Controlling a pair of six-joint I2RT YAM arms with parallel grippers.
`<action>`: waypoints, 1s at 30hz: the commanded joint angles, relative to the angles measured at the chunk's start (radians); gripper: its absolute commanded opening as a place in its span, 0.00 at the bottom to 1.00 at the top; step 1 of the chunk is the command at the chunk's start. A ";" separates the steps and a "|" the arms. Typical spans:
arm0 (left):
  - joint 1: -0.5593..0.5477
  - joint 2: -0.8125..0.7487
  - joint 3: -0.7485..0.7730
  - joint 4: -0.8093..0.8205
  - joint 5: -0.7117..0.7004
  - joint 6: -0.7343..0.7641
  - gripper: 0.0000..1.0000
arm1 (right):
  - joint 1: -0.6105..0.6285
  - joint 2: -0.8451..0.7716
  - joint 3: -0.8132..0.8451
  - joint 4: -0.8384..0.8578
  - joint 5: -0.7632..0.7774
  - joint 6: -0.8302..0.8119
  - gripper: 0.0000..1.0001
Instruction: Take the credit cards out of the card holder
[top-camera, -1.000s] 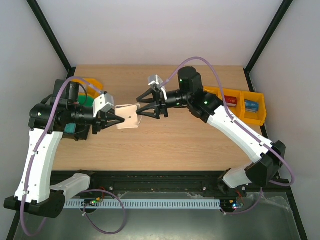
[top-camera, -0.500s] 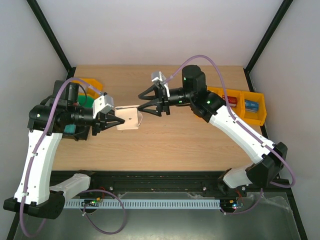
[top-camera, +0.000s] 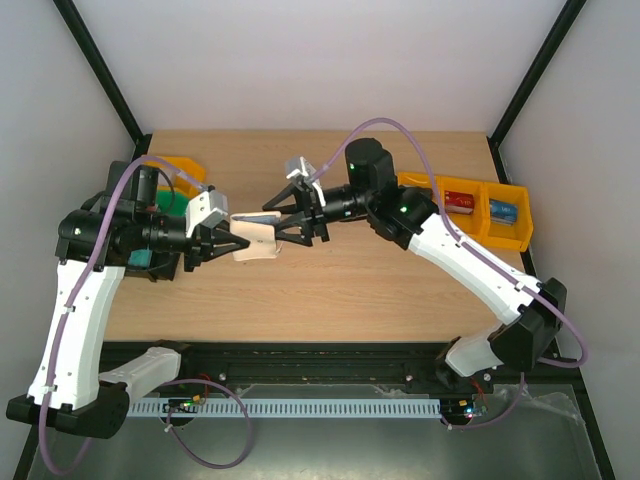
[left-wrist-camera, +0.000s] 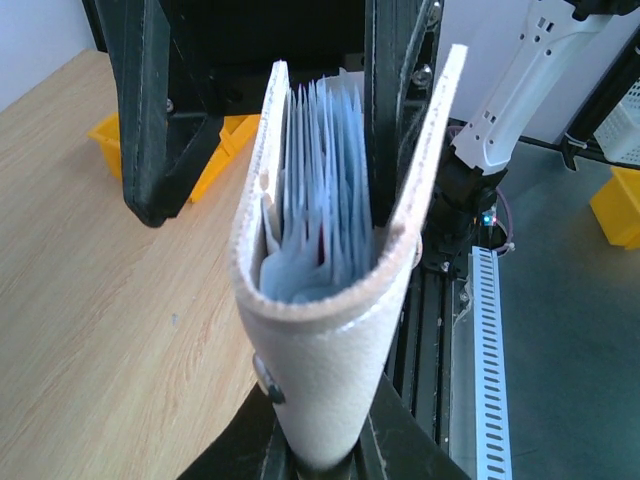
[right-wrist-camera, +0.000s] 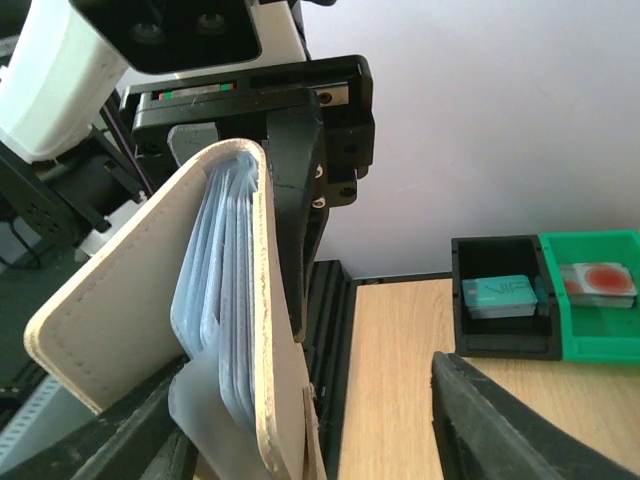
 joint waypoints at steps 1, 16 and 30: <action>-0.004 -0.009 -0.012 0.015 0.037 0.000 0.02 | 0.033 0.013 0.037 0.014 0.017 0.009 0.58; 0.001 -0.022 -0.086 0.356 -0.409 -0.349 0.99 | 0.043 0.033 0.069 0.013 0.592 0.322 0.02; -0.008 0.018 -0.131 0.481 -0.539 -0.459 0.99 | 0.242 0.159 0.237 -0.128 1.256 0.466 0.02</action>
